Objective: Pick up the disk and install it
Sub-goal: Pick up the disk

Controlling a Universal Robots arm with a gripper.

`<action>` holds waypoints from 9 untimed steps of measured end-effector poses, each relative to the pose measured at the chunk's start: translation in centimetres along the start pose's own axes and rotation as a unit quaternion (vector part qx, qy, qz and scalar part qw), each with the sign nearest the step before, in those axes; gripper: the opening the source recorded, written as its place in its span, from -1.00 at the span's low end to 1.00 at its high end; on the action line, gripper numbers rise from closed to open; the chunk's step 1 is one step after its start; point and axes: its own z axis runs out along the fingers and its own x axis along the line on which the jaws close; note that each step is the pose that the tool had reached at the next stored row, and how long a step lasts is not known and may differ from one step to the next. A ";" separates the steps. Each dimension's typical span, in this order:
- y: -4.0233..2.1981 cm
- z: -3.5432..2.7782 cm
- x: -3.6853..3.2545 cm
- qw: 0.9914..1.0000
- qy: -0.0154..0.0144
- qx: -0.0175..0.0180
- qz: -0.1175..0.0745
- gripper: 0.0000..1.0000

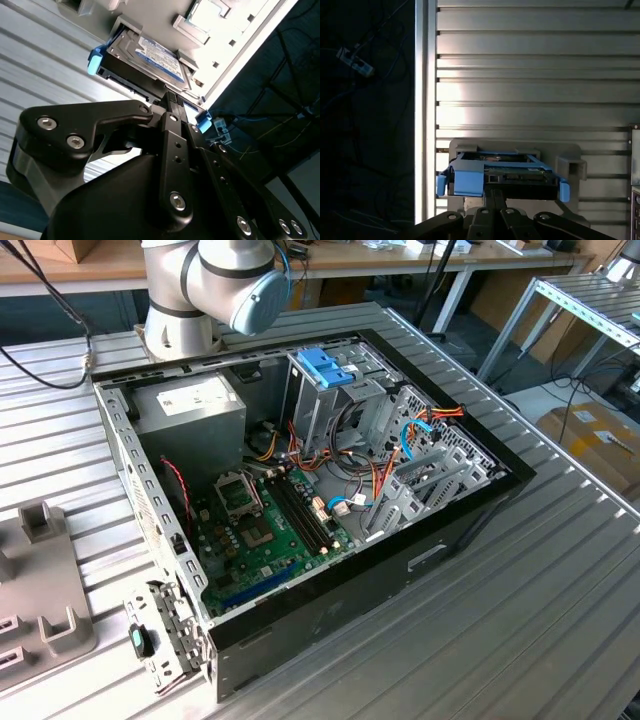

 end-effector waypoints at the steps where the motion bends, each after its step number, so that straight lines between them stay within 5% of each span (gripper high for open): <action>1: 0.00 0.00 0.00 1.000 0.000 0.000 -0.008 -0.79; 9: 0.00 0.00 0.00 1.000 -0.001 0.001 -0.025 -0.79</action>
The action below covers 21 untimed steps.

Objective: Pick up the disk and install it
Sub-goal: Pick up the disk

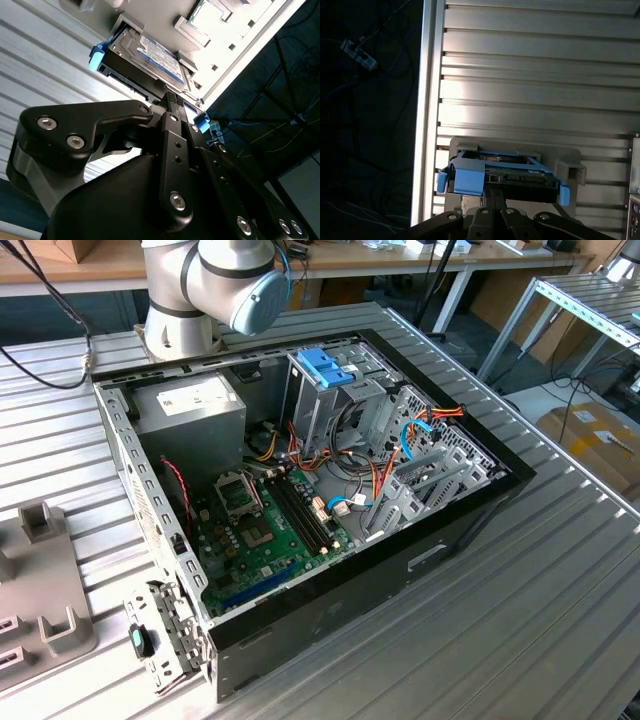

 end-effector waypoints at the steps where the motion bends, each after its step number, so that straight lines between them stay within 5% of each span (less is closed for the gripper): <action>1: 0.00 0.00 0.00 1.000 0.000 0.000 0.000 -0.79; 14: 0.00 0.00 0.00 1.000 -0.001 0.000 -0.018 -0.79; 18: 0.00 0.00 0.00 0.999 -0.001 0.001 -0.038 -0.79; 21: 0.00 0.00 0.00 0.998 -0.002 0.002 -0.064 -0.79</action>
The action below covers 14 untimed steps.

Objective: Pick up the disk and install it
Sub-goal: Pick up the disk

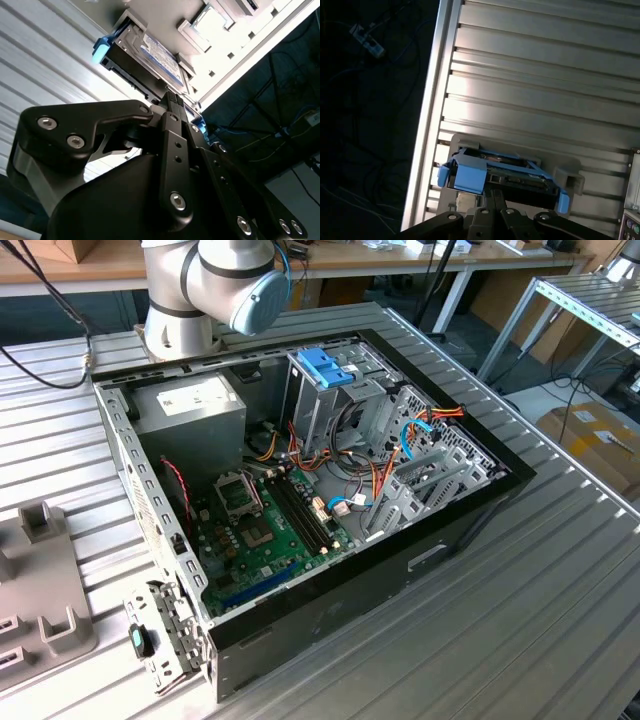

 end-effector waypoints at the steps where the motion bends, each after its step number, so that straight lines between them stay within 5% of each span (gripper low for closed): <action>1: 0.00 0.00 0.00 1.000 0.000 0.000 -0.009 -0.79; 5: 0.00 0.00 0.00 1.000 -0.001 0.001 -0.031 -0.79; 11: 0.00 0.00 0.00 0.997 -0.002 0.002 -0.072 -0.79; 14: 0.00 0.00 0.00 0.995 -0.003 0.003 -0.101 -0.79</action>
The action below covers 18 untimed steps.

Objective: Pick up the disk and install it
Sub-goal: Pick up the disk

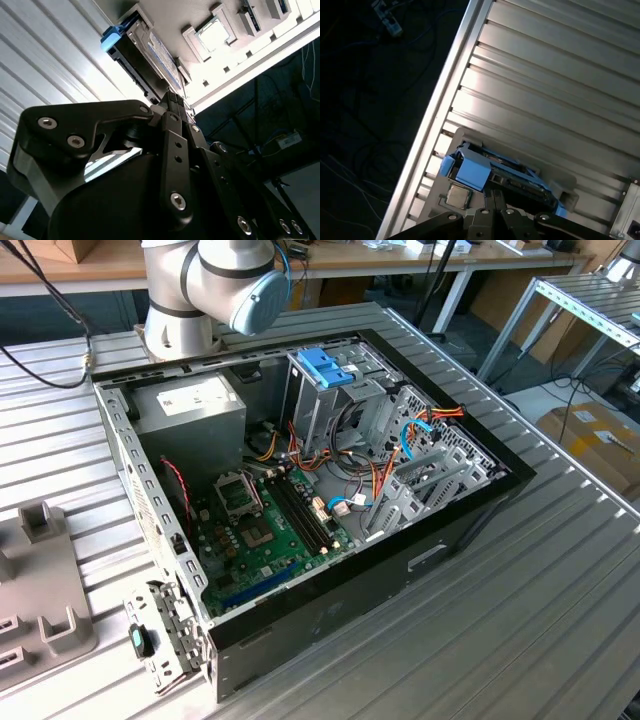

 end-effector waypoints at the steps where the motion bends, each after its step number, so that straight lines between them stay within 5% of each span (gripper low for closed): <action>1: 0.00 0.00 0.00 1.000 0.000 0.000 -0.006 -0.79; 9: 0.00 0.00 0.00 0.998 -0.002 0.002 -0.065 -0.79; 11: 0.00 0.00 0.00 0.995 -0.003 0.003 -0.099 -0.79; 16: 0.00 0.00 0.00 0.991 -0.004 0.004 -0.135 -0.79; 17: 0.00 0.00 0.00 0.989 -0.004 0.004 -0.150 -0.79; 18: 0.00 0.00 0.00 0.986 -0.005 0.004 -0.169 -0.79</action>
